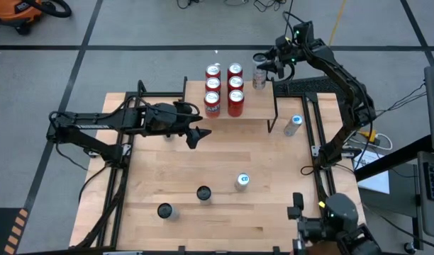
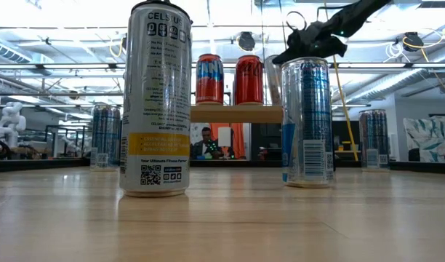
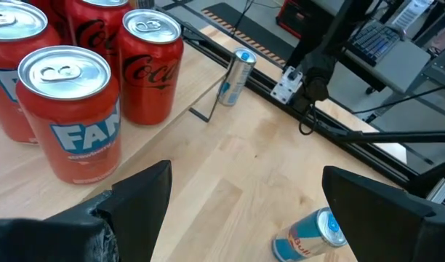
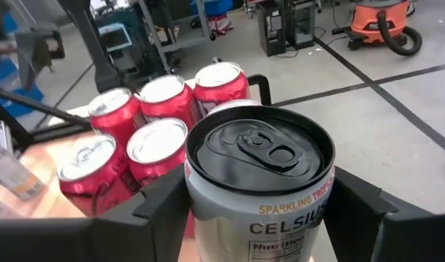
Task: Place canned beverage on shelf
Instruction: Put the top white-yellow soda can on the shelf
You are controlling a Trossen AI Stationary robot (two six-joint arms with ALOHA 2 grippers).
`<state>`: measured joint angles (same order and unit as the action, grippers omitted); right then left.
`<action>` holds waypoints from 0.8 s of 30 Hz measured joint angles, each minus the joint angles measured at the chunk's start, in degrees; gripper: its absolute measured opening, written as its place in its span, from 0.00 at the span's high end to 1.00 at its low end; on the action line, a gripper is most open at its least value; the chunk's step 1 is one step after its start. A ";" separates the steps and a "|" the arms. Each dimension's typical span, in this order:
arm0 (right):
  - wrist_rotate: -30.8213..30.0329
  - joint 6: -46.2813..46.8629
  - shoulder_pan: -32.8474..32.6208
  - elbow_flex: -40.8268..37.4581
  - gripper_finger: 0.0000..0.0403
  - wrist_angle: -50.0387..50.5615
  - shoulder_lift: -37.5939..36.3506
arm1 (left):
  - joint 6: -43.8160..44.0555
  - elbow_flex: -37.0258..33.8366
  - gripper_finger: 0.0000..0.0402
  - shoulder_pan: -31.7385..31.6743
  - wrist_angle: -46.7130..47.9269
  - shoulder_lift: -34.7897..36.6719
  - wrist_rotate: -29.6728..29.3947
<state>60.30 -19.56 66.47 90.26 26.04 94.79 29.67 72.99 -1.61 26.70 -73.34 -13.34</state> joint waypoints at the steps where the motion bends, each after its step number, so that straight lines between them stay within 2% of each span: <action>1: -0.03 -0.99 -0.01 0.00 0.42 0.06 0.11 | -0.02 0.00 0.11 -0.06 0.00 0.00 0.02; 5: -0.01 -3.56 -0.17 0.00 0.42 -0.09 0.11 | -0.15 0.00 0.11 -0.30 0.00 0.00 0.24; 17: -0.02 -3.38 -0.99 -0.02 0.42 3.77 1.47 | -0.52 0.00 0.11 -0.42 0.00 0.00 0.23; 24: -0.26 -3.24 -0.91 -0.04 0.42 1.75 1.70 | -0.42 0.00 0.11 -0.42 0.02 -0.02 0.20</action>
<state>60.05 -22.80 65.56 90.21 27.80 96.49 29.25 72.99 -2.02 26.72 -73.36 -13.15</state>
